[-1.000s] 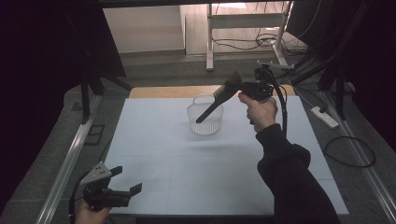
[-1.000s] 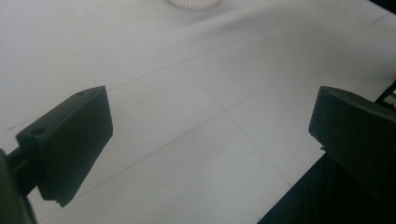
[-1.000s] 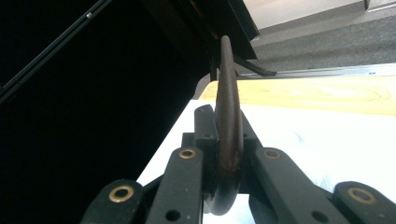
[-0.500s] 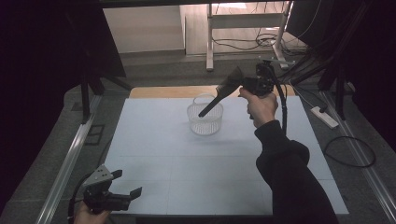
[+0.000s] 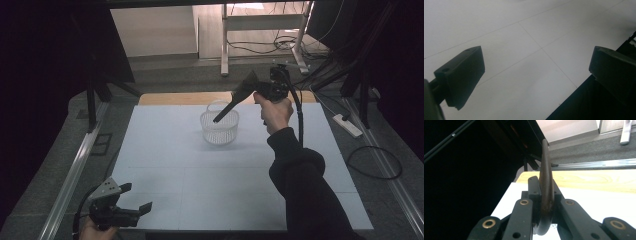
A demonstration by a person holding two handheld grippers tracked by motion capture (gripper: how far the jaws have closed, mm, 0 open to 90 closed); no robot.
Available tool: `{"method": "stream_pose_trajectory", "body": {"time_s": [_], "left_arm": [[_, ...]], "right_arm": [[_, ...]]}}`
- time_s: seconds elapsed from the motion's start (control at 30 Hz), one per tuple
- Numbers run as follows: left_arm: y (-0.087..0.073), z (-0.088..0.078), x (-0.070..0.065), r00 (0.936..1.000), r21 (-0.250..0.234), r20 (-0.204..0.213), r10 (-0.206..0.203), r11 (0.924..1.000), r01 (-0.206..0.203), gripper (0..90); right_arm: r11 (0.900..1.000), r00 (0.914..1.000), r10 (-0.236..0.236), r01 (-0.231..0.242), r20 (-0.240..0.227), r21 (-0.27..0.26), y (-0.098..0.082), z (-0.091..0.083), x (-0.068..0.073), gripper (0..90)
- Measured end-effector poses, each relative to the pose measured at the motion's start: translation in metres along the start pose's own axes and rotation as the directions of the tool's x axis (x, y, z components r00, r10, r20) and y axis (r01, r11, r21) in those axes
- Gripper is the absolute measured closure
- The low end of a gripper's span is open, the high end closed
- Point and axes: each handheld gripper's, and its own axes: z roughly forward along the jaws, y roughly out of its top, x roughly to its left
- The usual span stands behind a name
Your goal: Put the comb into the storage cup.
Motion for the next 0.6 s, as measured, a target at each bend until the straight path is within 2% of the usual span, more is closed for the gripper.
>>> {"method": "stream_pose_trajectory", "body": {"time_s": [0.6], "left_arm": [[0.002,0.006,0.001,0.9999,0.053,-0.006,-0.014,0.9985,0.015,1.2]], "right_arm": [[1.0,0.9998,-0.01,0.009,0.02,0.012,-0.018,0.027,-0.004,85.4]]}}
